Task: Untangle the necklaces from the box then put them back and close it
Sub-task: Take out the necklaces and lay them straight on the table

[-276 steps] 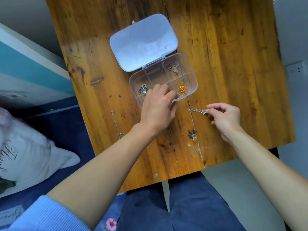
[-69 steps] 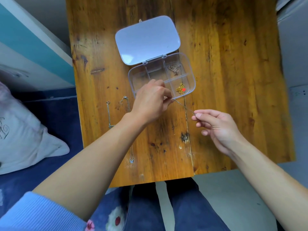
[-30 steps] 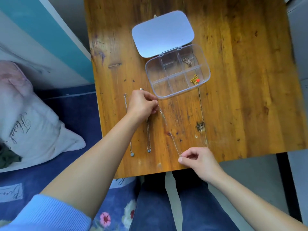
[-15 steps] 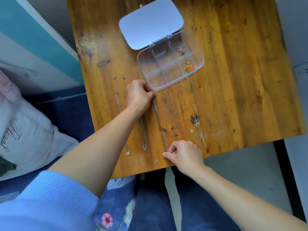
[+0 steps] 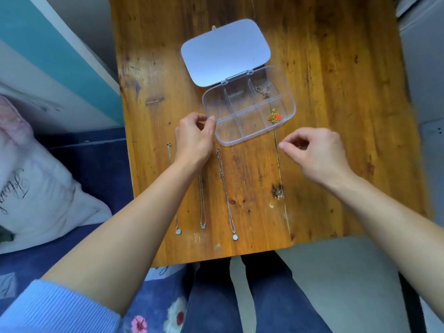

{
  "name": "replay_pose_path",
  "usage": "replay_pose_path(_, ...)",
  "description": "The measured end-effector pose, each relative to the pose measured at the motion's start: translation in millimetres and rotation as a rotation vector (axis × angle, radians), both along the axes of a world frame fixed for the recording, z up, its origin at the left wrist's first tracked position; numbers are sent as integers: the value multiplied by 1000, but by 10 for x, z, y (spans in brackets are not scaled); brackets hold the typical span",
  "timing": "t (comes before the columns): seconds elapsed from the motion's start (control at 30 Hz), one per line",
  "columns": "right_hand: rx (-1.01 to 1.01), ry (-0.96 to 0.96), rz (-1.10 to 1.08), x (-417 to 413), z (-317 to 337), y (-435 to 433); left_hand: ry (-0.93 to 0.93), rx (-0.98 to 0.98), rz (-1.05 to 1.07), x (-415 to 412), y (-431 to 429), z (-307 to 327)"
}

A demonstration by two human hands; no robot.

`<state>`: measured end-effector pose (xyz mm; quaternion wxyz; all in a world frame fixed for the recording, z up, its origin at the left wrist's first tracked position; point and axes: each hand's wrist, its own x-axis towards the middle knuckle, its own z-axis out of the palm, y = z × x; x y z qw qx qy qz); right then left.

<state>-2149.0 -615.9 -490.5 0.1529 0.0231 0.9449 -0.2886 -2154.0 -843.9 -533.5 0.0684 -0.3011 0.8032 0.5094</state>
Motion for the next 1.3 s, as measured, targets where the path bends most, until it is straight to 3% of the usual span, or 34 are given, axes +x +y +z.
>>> replay_pose_path(0.1, 115, 98, 77, -611, 28, -72, -29, 37, 34, -62, 42, -1)
replay_pose_path(0.3, 634, -1, 502, -1090, -213, -382, -65, 146, 110, -55, 39, 14)
replay_pose_path(0.5, 799, 85, 688, -1149, -328, -564, -62, 83, 133, -46, 74, 27)
replay_pose_path(0.77, 752, 3, 703, -1189, -301, -553, -73, 100, 156, -53, 91, 40)
replay_pose_path(0.97, 739, -188, 754, -1197, -242, -509, -50, 90, 171, -33, 120, 35)
replay_pose_path(1.17, 397, -399, 799, -1288, -55, -303, -41, 51, 171, -32, 150, 25)
replay_pose_path(1.3, 288, -224, 666, -1105, -1, -76, -72, -24, 155, -38, 164, 8)
